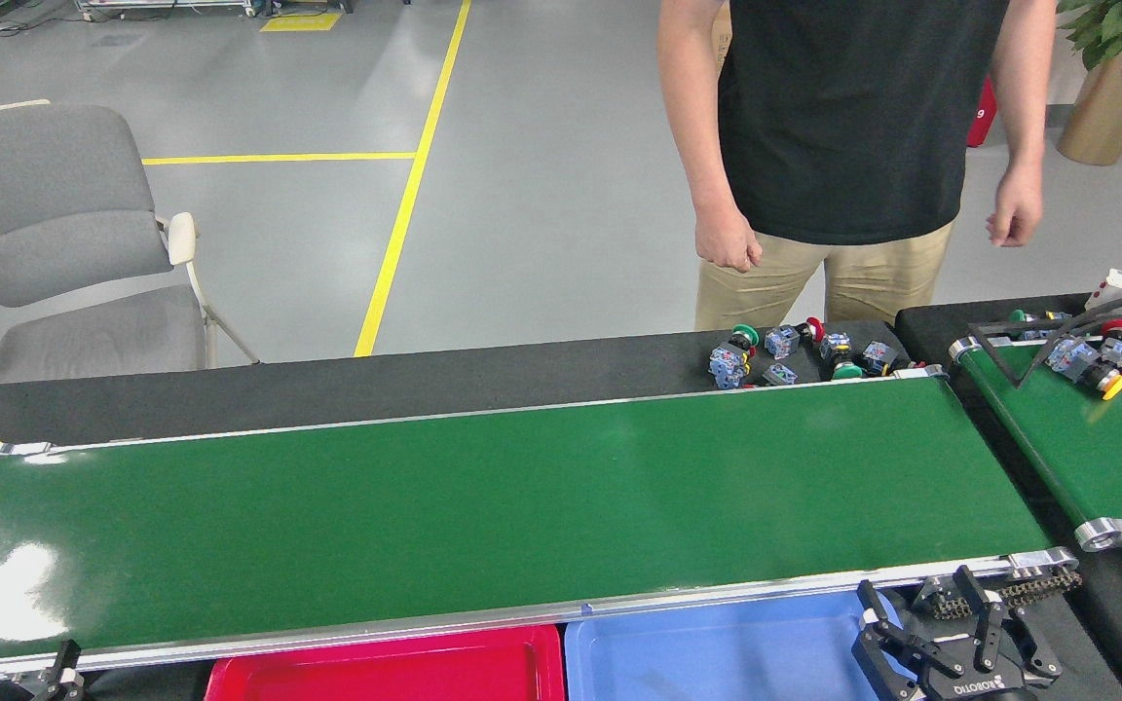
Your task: Pick switch part from conveyor to tray
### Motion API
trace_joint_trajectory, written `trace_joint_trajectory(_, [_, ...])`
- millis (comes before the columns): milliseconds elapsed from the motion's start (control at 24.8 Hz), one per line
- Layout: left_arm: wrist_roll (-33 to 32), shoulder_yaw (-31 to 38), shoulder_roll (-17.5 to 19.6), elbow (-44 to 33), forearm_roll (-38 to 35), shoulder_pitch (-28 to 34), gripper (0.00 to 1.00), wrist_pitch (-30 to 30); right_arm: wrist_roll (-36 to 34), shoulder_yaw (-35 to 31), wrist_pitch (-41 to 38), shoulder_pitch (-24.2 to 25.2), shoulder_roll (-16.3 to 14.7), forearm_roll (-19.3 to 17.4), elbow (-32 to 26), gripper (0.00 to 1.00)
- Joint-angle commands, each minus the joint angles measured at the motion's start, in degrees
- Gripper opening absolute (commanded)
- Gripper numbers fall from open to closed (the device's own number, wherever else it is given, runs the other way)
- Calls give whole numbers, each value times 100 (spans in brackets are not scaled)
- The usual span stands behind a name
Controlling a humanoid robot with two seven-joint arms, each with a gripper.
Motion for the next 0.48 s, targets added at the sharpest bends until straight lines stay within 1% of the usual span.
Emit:
trace_joint_trajectory(0, [46,32,57,-34,8,-4,100,3,6,-64,37,-19,-25,-30,-69,100])
trace_joint_trajectory(81, [46,32,83,-8,17,-4,100,3,165,-257,28,-54,-16,-74,-60,100])
trace_joint_trajectory(202, [55,32,83,-8,17,-4,100,3,244,-328,28,-63,-25,-329,-51,100])
trace_joint_trajectory(444, [72,155,83,-8,26,-13,100,3,244,-319,37,-89,-7,-338,-69,100])
